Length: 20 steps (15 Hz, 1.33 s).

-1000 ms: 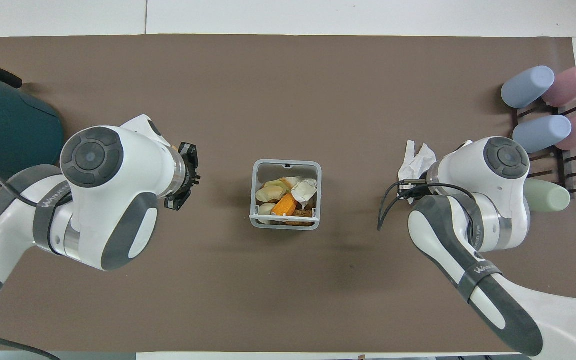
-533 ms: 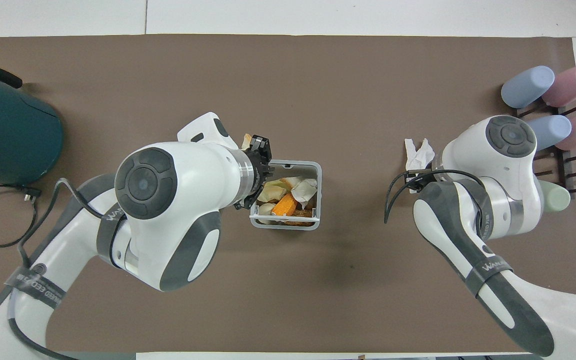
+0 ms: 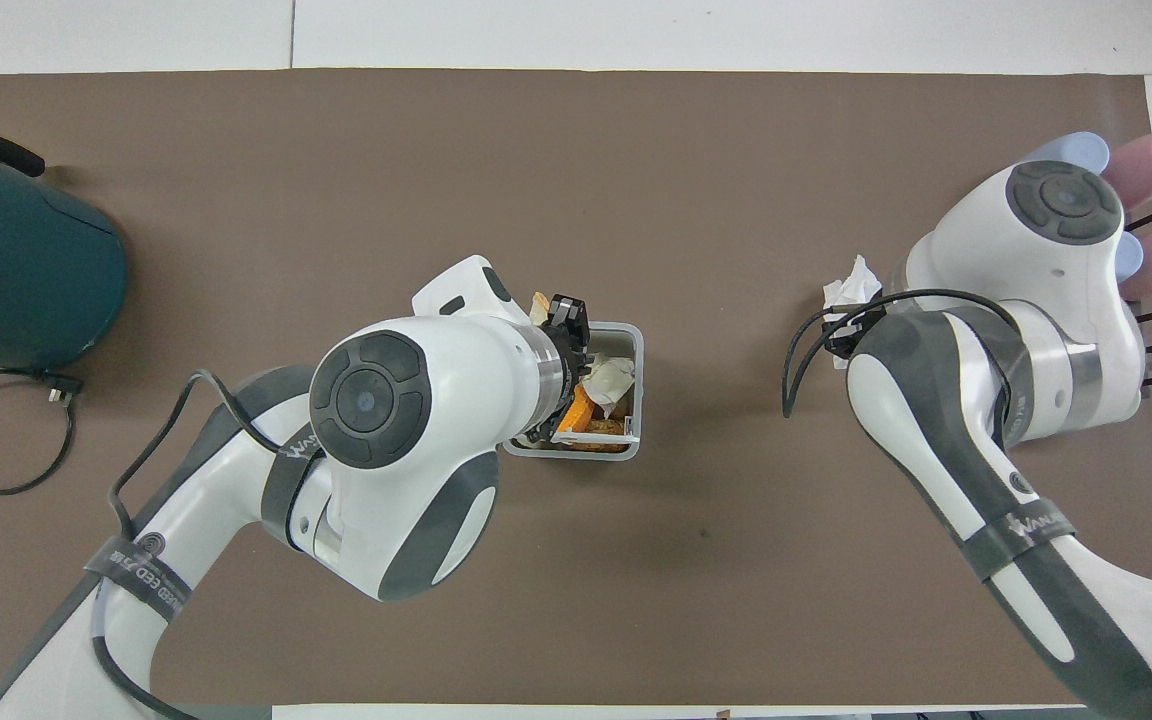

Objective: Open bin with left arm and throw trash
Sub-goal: 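Carry the cracker over the bin and release it with the left gripper, then carry the paper toward the bin with the right gripper while the left gripper withdraws, then release the crumpled paper into the bin and press it down with the right gripper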

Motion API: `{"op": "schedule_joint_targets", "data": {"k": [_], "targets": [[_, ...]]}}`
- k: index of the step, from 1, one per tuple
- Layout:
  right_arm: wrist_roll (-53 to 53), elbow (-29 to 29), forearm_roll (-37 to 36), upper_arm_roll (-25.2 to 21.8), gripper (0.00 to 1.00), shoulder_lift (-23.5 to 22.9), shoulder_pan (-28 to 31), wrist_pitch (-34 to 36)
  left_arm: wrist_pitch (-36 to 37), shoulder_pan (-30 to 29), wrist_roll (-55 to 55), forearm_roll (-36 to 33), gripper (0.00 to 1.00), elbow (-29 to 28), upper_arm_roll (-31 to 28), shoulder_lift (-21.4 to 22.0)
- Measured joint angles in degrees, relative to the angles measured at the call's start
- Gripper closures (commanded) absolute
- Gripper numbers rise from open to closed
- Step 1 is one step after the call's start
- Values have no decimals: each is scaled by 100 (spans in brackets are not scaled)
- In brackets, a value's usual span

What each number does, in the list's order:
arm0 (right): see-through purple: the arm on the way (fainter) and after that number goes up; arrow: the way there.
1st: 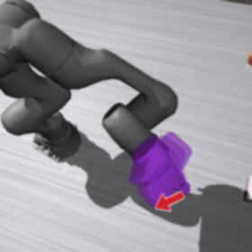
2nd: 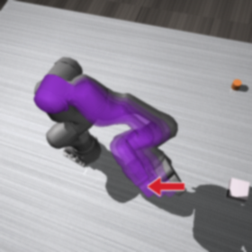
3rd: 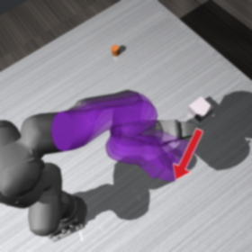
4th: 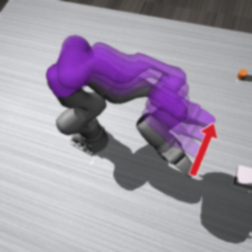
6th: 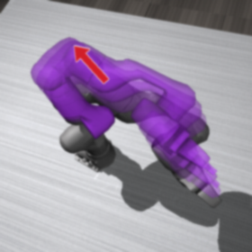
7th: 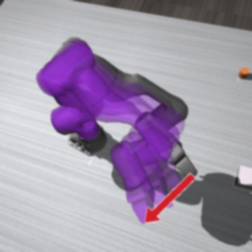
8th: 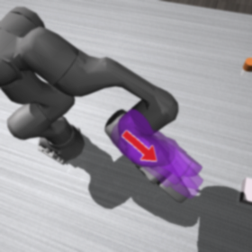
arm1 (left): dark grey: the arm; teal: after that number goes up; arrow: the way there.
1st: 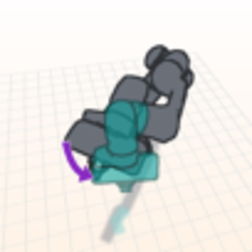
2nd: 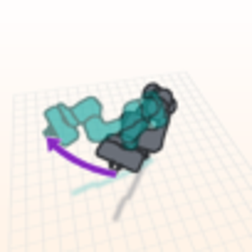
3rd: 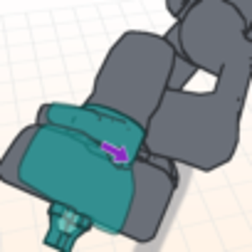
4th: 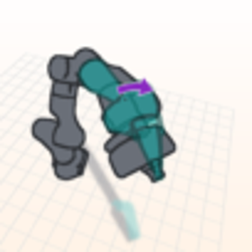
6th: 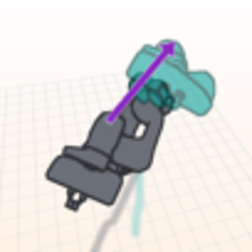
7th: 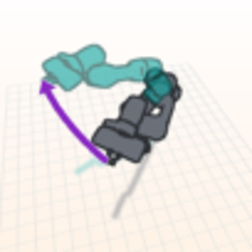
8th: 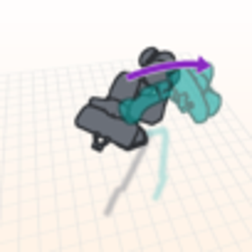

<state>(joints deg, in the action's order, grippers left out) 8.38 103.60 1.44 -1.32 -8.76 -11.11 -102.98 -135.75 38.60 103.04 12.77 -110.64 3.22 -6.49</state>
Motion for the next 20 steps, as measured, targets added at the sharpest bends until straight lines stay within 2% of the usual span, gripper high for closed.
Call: {"op": "schedule_joint_targets", "data": {"k": [5, 8, 11, 14, 17, 20], "targets": [[0, -199, 109, 23, 100, -2, -59, 152, 145, -4, -19, 0, 0, 23, -49, 50], [281, -328, 515, 27, 100, 8, -246, 266, 578, -123, -568, -1, 0, 51, -131, 254], [1193, -618, 1091, 86, 100, 21, -369, 467, 1336, -654, -2041, -1, 0, 54, -171, 533], [2329, -780, 1647, 152, 100, 21, -522, 496, 1757, -1196, -3528, -80, 0, 53, -201, 722], [3519, -785, 1905, 170, 100, 3, -963, 170, 2140, -1602, -5011, -483, 0, 53, -211, 828], [4957, -789, 2556, 194, 100, -15, -1354, -289, 2271, -2014, -6459, -772, 0, 54, -220, 889]]}}
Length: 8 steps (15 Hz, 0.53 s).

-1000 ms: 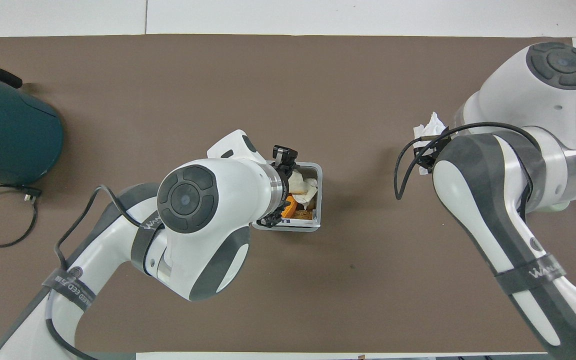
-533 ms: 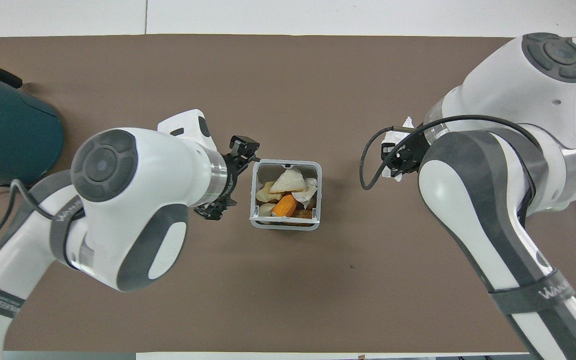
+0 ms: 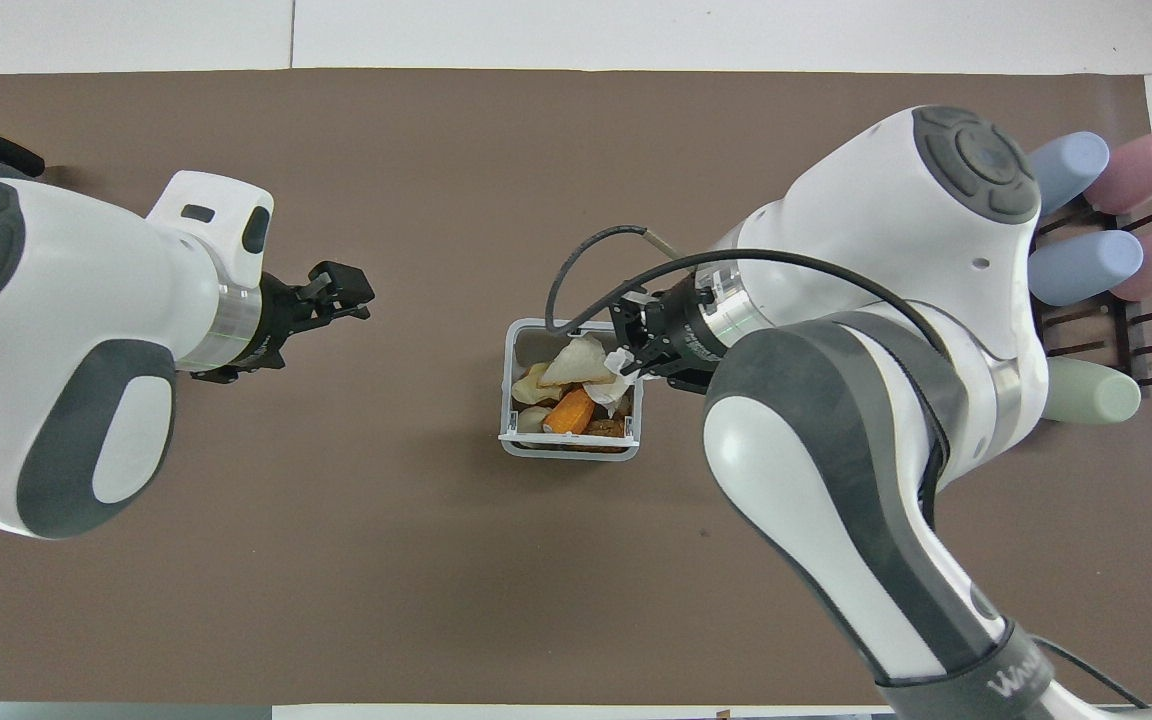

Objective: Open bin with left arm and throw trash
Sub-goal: 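Release the crumpled paper into the bin and press it down with the right gripper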

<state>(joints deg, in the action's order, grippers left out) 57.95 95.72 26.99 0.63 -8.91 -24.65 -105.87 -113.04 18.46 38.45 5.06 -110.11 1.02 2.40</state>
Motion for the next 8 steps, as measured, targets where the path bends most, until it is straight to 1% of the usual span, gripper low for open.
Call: {"op": "schedule_joint_targets", "data": {"k": [2, 4, 6, 8], "targets": [[798, 4, 338, 8, 100, -4, -123, -294, 33, -274, -732, -287, 0, 30, -8, 28], [1376, 54, 680, 12, 100, -23, -157, -529, 216, -529, -1291, -431, 0, 162, -11, 59], [1852, 190, 1048, 9, 100, -29, -163, -763, 545, -807, -1860, -452, 0, 435, -12, 82], [2089, 374, 1317, 10, 100, -25, -274, -1055, 943, -1058, -2289, -457, 0, 770, -12, 108]]}}
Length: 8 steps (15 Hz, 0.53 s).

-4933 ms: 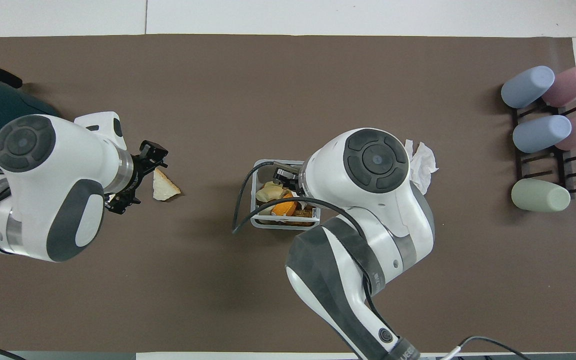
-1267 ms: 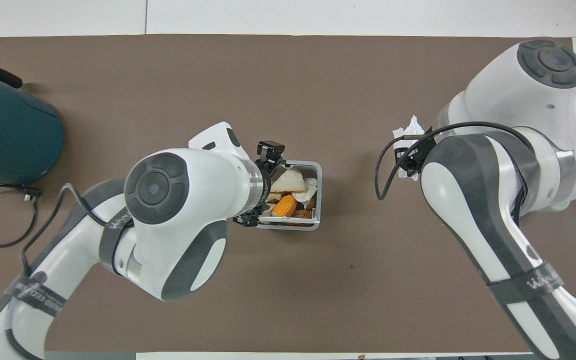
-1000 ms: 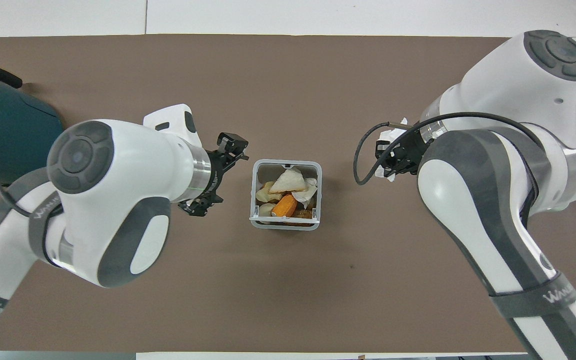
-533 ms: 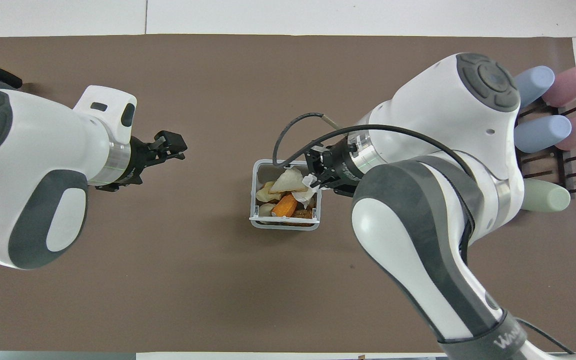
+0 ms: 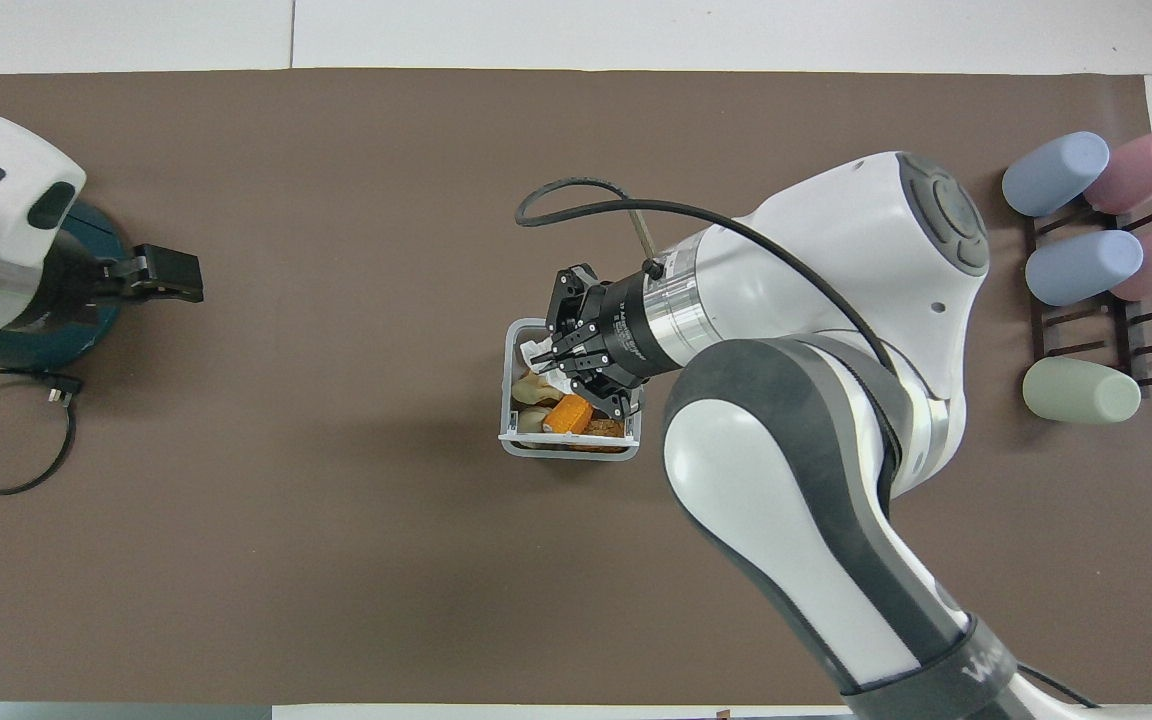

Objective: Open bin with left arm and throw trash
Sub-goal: 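Release the crumpled paper into the bin and press it down with the right gripper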

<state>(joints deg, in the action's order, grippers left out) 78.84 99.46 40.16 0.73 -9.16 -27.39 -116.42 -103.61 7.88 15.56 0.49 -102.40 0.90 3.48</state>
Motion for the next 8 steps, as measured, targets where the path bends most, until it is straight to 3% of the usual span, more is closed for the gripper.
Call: {"op": "schedule_joint_targets", "data": {"k": [8], "targets": [[197, 965, 454, 5, 100, 48, -498, -1203, 1195, -536, -978, -4, 0, 929, -7, 0]]}}
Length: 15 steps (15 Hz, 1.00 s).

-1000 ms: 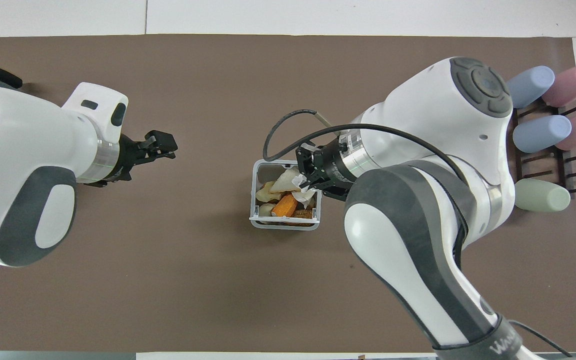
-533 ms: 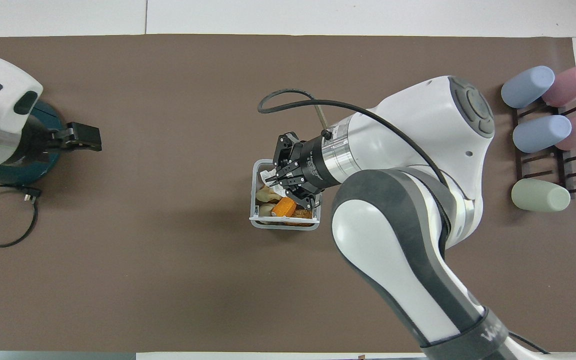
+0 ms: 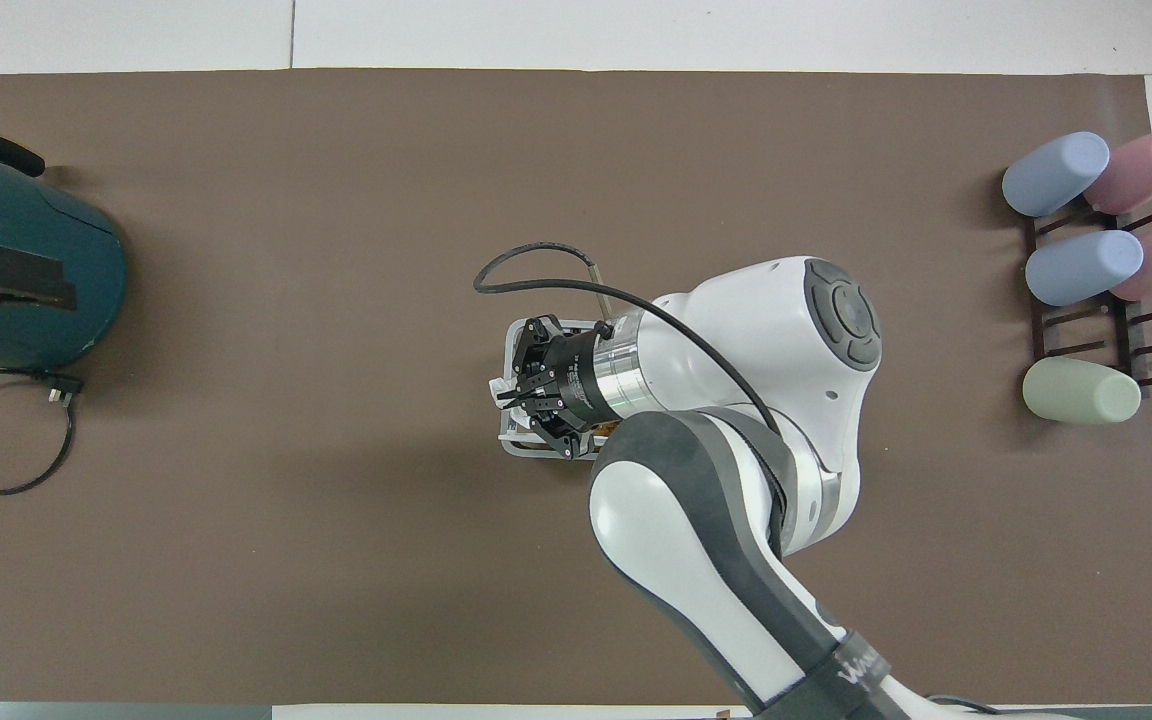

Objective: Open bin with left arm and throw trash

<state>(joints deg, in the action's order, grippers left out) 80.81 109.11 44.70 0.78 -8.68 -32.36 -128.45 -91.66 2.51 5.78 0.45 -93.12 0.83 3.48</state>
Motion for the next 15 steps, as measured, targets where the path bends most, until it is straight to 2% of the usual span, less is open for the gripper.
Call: {"op": "schedule_joint_targets", "data": {"k": [1, 2, 4, 5, 10, 12, 15], "targets": [[0, 59, 2, 0, 83, 16, -4, -118, 118, 0, -12, -1, 0, 52, 2, -19], [0, 90, 2, -3, 43, 29, -4, -224, 216, -1, -31, -5, 0, 96, 2, -40], [-62, 168, 2, -4, 12, 64, -13, -447, 294, -9, -193, -7, 0, 133, 2, -73], [-191, 218, 2, -3, 9, 76, -36, -540, 316, -16, -269, -7, 0, 133, 2, -82], [-942, 265, -96, -41, 8, 80, -39, -663, 373, -44, -362, -8, 0, 101, 2, -101], [-1182, 158, -928, -72, 0, 82, 43, -338, 374, -47, -365, -8, 0, 98, 3, -101], [-1905, -297, -2198, -76, 0, 82, 280, 653, 374, -48, -366, -8, 0, 98, 7, -101]]}}
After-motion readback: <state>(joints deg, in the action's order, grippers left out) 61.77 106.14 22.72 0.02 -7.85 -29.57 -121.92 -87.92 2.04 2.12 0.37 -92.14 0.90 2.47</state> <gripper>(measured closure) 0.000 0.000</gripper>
